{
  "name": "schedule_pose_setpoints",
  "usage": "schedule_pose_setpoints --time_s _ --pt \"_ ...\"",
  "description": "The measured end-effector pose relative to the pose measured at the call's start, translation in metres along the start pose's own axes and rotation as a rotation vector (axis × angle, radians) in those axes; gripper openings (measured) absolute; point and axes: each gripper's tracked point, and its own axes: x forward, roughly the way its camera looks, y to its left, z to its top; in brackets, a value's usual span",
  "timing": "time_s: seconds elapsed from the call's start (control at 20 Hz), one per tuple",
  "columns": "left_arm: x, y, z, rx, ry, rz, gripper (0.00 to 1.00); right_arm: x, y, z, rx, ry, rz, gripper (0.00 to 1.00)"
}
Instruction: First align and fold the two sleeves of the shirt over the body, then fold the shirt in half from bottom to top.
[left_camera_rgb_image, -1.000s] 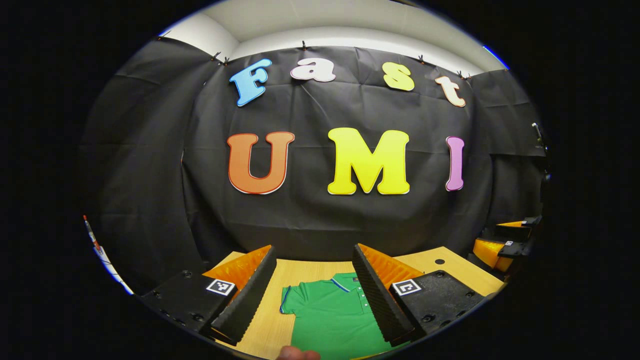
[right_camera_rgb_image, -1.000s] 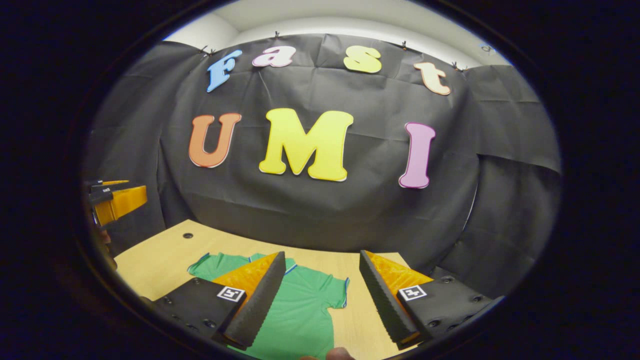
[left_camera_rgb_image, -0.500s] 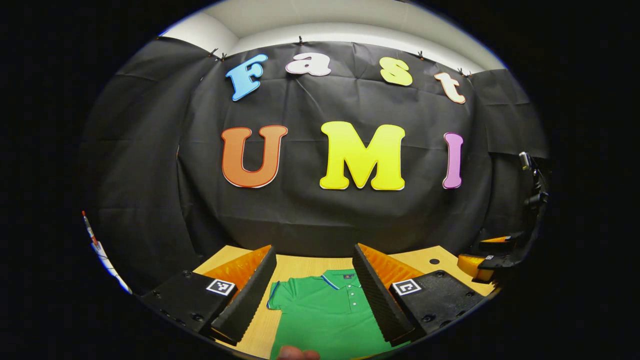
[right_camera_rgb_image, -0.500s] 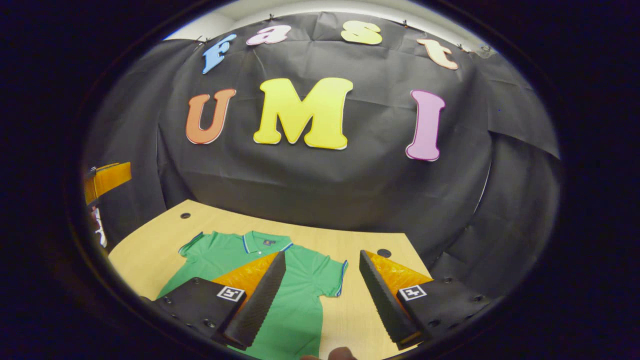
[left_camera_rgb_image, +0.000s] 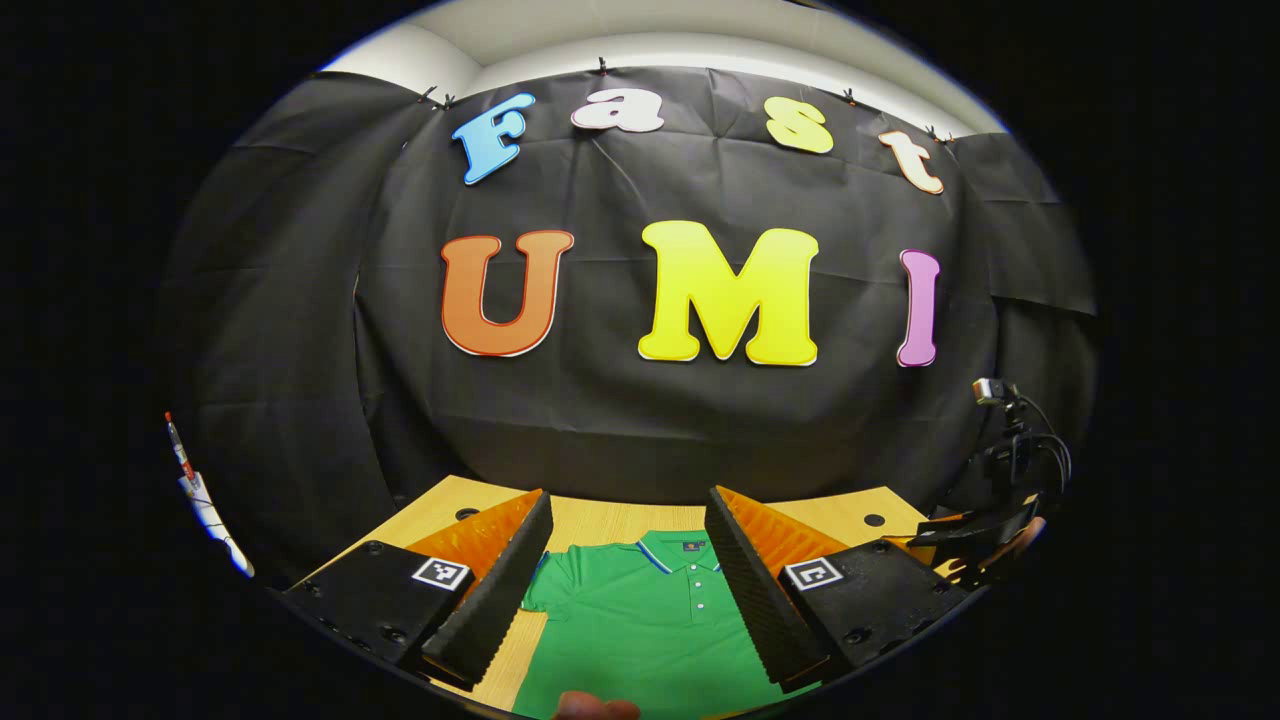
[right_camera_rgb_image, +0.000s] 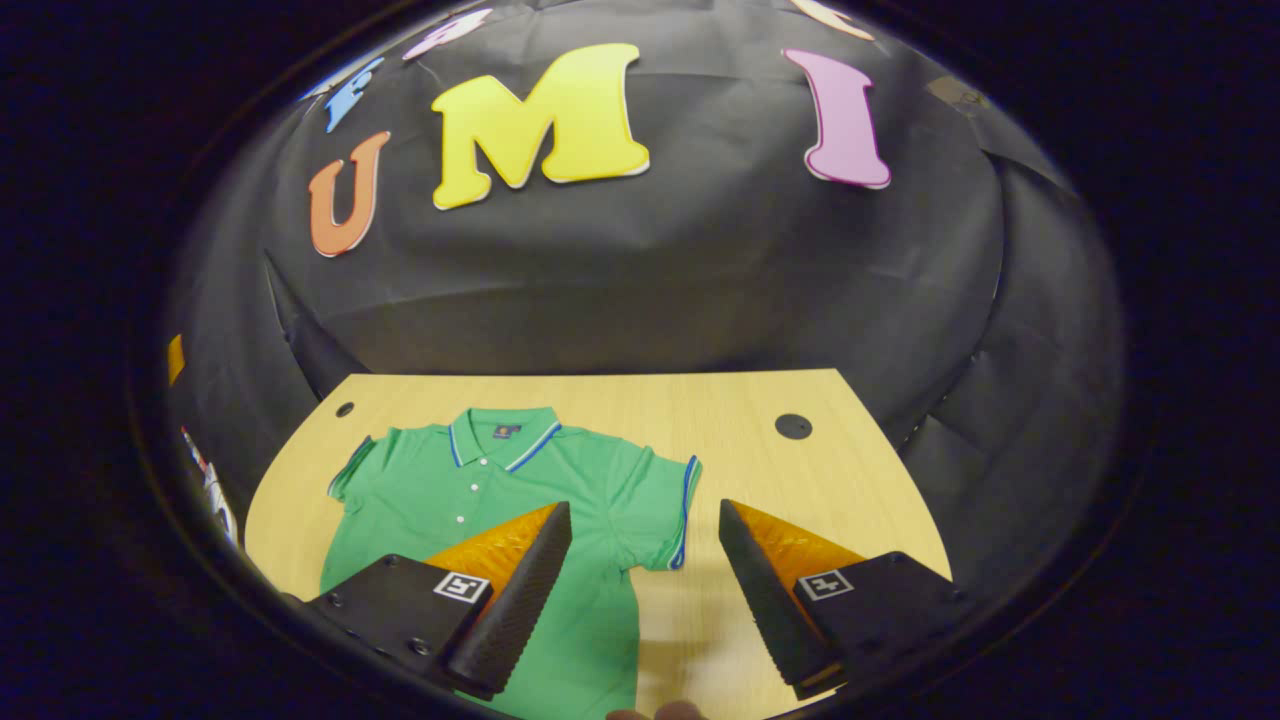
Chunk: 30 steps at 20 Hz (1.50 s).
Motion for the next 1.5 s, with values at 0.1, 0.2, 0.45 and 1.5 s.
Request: schedule_pose_setpoints --time_s 0.1,0.2,0.45,1.5 --pt "0.002 0.001 -0.008 0.008 0.023 0.008 0.98 0.023 -0.009 -0.005 -0.021 0.021 -0.011 0.96" --pt "0.002 0.001 -0.015 0.012 0.044 0.015 0.98 0.043 -0.013 -0.01 -0.032 0.047 -0.014 0.95" --pt "0.003 -0.001 -0.027 0.03 0.075 0.023 0.98 0.1 -0.027 -0.037 0.007 0.134 -0.03 0.96" --pt "0.002 -0.006 -0.034 0.123 0.132 0.01 0.98 0.166 -0.031 -0.057 0.015 0.218 -0.058 0.03"
